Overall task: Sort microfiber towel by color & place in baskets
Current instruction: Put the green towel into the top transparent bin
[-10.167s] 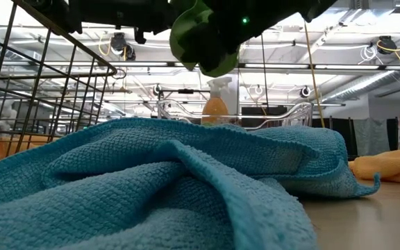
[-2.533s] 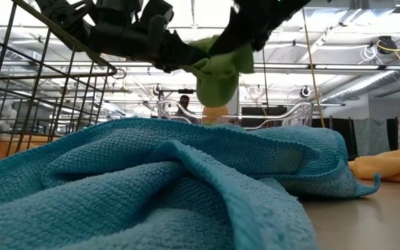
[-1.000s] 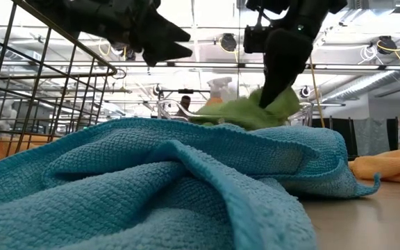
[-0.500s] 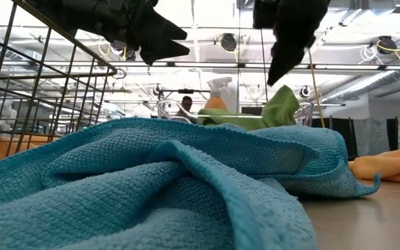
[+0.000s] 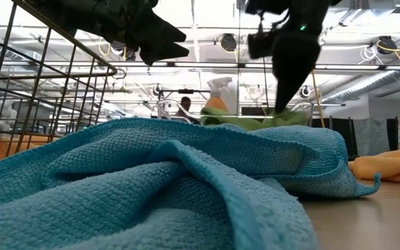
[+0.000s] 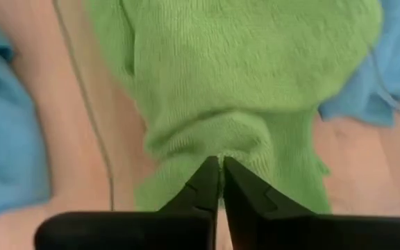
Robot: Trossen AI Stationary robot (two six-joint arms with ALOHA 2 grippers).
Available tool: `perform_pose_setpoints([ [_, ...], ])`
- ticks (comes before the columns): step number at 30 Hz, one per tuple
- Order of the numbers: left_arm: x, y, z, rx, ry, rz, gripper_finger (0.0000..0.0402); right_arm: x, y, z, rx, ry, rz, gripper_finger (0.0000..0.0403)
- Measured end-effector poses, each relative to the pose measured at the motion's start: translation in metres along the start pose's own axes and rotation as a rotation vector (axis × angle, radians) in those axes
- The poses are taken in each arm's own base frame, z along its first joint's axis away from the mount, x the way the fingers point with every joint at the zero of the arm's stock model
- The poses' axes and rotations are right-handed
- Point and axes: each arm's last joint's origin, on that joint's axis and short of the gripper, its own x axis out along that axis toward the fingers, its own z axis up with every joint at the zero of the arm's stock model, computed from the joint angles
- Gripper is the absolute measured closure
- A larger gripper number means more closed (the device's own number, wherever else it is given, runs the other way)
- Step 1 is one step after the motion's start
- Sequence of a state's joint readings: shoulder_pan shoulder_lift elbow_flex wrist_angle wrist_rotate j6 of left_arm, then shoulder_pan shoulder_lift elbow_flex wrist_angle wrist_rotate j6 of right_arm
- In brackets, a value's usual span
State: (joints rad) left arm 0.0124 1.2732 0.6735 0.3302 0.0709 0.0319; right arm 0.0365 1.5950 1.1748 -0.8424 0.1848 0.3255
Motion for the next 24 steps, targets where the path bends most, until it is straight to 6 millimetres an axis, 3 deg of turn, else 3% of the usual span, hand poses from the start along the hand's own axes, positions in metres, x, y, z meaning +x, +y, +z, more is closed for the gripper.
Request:
perform_pose_setpoints([
  [4, 0.0, 0.0, 0.0, 0.0, 0.0, -0.001, 0.0134, 0.022, 0.002, 0.009, -0.029, -0.001, 0.0, 0.0381],
  [9, 0.0, 0.0, -0.001, 0.0, 0.01, -0.002, 0.0134, 0.055, -0.002, 0.01, -0.049, 0.091, -0.008, 0.0397],
  [12, 0.0, -0.001, -0.002, 0.0, 0.016, -0.003, 0.0134, 0.061, -0.004, 0.01, -0.046, 0.113, -0.012, 0.0398],
  [16, 0.0, -0.001, -0.003, 0.006, 0.026, -0.003, 0.0134, 0.051, -0.005, 0.011, -0.047, 0.12, -0.013, 0.0395],
  [24, 0.0, -0.001, -0.003, 0.006, 0.026, -0.003, 0.0134, -0.001, -0.004, 0.017, -0.064, 0.022, 0.014, 0.0395],
])
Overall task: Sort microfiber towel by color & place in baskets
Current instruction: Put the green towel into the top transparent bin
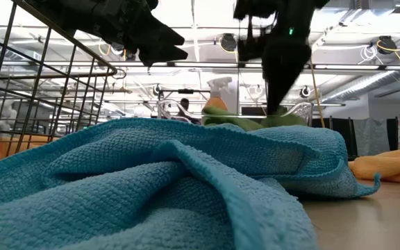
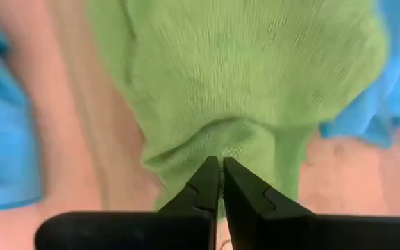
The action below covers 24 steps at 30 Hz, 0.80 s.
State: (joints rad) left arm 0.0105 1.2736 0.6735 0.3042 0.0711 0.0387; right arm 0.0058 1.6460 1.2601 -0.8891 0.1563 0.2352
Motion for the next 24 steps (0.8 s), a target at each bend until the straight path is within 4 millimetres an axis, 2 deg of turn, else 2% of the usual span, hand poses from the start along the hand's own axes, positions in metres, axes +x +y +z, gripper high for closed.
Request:
perform_pose_setpoints([
  [3, 0.0, 0.0, 0.0, 0.0, -0.001, 0.0, 0.0134, -0.01, -0.002, 0.011, -0.006, -0.15, -0.026, 0.0395],
  [7, 0.0, 0.0, 0.001, -0.006, -0.008, 0.0, 0.0134, -0.005, -0.005, 0.024, 0.002, -0.237, 0.015, 0.0395],
  [12, 0.0, -0.001, 0.001, -0.005, -0.008, -0.004, 0.0134, 0.02, -0.013, 0.026, 0.012, -0.151, 0.011, 0.0395],
  [18, 0.0, -0.002, 0.0, -0.005, 0.001, -0.006, 0.0134, 0.058, -0.021, 0.015, 0.032, 0.081, -0.011, 0.0395],
  [22, 0.0, -0.002, 0.0, -0.004, 0.001, -0.006, 0.0134, 0.061, -0.019, 0.014, 0.029, 0.099, -0.012, 0.0373],
  [24, 0.0, -0.002, 0.0, -0.004, 0.0, -0.006, 0.0134, 0.053, -0.017, 0.012, 0.031, 0.089, -0.016, 0.0354],
])
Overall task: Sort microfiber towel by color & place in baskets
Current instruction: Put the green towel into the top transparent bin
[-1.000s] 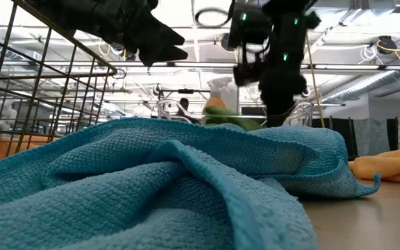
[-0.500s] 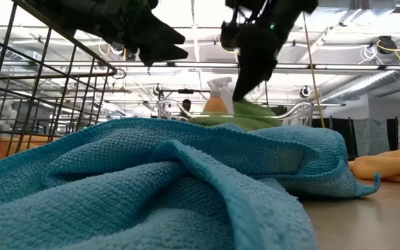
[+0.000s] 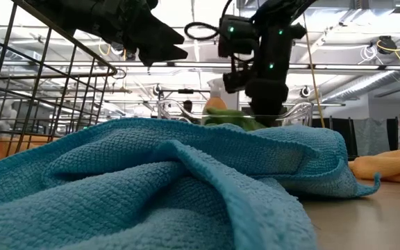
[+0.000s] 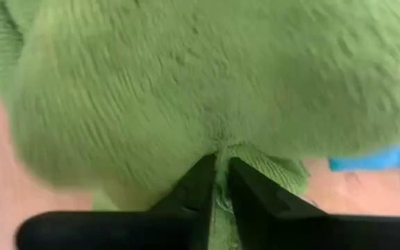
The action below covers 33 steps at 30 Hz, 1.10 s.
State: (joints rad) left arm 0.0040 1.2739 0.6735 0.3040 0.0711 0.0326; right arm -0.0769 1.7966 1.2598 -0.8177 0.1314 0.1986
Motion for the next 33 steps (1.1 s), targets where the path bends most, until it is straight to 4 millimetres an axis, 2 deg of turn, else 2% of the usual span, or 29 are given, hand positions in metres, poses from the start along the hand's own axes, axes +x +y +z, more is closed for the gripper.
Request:
perform_pose_setpoints([
  [11, 0.0, 0.0, 0.0, 0.0, 0.0, 0.0, 0.0134, -0.078, 0.004, -0.023, -0.014, -0.145, 0.043, 0.0215],
  [14, 0.0, 0.0, 0.0, 0.0, -0.001, 0.0, 0.0134, -0.088, 0.002, -0.023, -0.003, -0.221, 0.038, 0.0189],
  [18, 0.0, 0.0, 0.001, 0.0, -0.005, 0.0, 0.0134, -0.088, 0.002, -0.014, -0.035, -0.311, -0.018, 0.0174],
  [21, 0.0, 0.0, 0.001, 0.001, -0.012, 0.0, 0.0134, -0.073, -0.001, 0.0, -0.053, -0.337, -0.023, 0.0193],
  [26, 0.0, 0.0, 0.002, 0.0, -0.016, 0.001, 0.0134, -0.031, -0.006, 0.021, -0.038, -0.318, -0.008, 0.0278],
  [30, 0.0, 0.0, 0.0, 0.0, -0.001, 0.0, 0.0134, 0.002, -0.007, 0.025, -0.044, -0.228, -0.021, 0.0352],
  [33, 0.0, 0.0, 0.0, 0.0, 0.005, 0.0, 0.0134, 0.018, -0.005, 0.025, -0.045, -0.185, -0.025, 0.0392],
])
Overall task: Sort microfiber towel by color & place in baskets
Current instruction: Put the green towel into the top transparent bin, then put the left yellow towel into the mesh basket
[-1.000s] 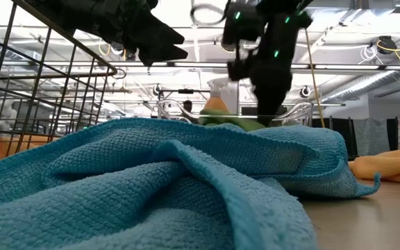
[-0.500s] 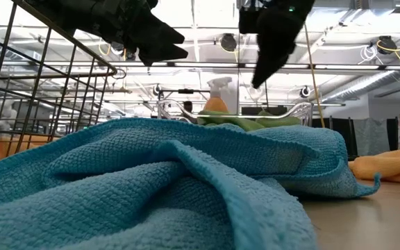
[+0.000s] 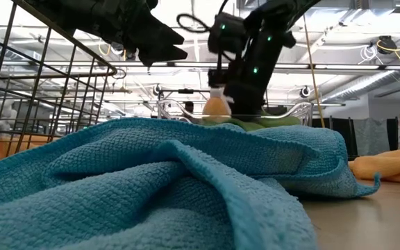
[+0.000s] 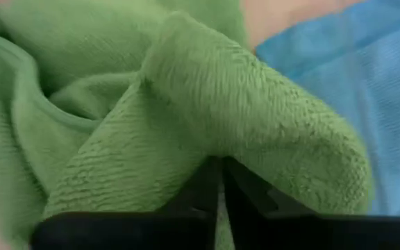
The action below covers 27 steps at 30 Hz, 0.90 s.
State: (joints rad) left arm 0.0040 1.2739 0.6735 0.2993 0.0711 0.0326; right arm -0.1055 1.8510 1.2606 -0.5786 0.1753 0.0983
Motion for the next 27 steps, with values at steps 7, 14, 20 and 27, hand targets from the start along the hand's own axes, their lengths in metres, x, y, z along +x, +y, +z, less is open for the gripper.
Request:
perform_pose_setpoints([
  [7, 0.0, 0.0, 0.0, 0.0, 0.003, 0.0, 0.0134, 0.012, 0.006, -0.004, 0.006, 0.043, 0.044, 0.038],
  [14, 0.0, 0.003, -0.003, 0.008, 0.037, 0.095, 0.0134, -0.033, 0.007, -0.001, 0.034, -0.04, 0.039, 0.0382],
  [20, -0.001, 0.003, -0.008, 0.004, 0.082, 0.128, 0.0134, -0.075, 0.007, -0.003, 0.018, -0.138, -0.037, 0.0379],
  [27, -0.003, 0.004, -0.014, -0.027, 0.15, 0.14, 0.0134, -0.092, 0.014, -0.014, -0.014, -0.114, -0.065, 0.038],
])
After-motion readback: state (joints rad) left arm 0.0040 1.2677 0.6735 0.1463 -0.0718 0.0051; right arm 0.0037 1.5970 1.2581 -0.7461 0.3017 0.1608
